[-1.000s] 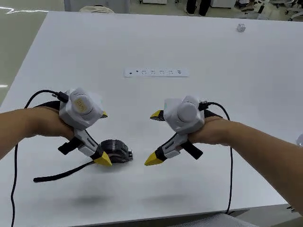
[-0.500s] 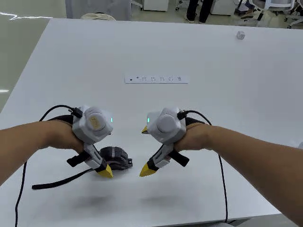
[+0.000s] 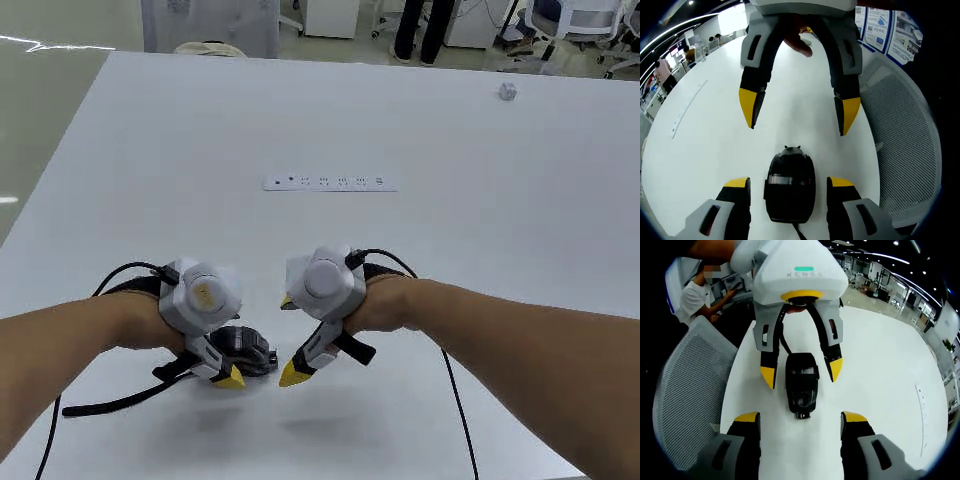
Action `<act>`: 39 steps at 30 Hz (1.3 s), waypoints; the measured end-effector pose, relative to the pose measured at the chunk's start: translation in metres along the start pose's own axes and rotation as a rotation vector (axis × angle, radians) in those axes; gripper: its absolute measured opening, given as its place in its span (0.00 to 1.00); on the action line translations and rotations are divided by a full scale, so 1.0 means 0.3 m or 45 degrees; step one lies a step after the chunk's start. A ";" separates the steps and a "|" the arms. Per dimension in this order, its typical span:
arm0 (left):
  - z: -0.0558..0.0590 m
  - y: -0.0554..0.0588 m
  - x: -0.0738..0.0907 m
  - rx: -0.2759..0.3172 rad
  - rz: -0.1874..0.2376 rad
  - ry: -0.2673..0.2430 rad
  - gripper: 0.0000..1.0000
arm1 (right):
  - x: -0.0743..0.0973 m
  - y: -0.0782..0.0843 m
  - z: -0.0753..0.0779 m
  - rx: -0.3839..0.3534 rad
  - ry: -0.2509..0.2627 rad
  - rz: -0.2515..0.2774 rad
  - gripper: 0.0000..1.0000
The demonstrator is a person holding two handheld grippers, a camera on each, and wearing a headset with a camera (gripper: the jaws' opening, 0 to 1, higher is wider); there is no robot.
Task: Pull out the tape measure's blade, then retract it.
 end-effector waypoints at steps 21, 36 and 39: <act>-0.013 -0.020 -0.029 -0.025 -0.005 0.025 0.35 | -0.098 0.052 -0.037 0.030 -0.025 -0.065 0.33; -0.004 -0.016 -0.022 -0.035 0.004 0.012 0.35 | -0.158 0.091 -0.028 0.050 -0.053 -0.173 0.22; -0.004 -0.015 -0.021 -0.035 0.012 0.007 0.35 | -0.165 0.082 -0.036 0.044 -0.063 -0.160 0.22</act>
Point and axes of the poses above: the centre of the closed fingertips' face, and the gripper's own axes: x roughly backward along the fingers, z roughly to its right, y roughly out of its underside, the point moved 4 cm from there along x, roughly backward along the fingers, and after that the axes turned 14 degrees about y, right-handed, at the moved point
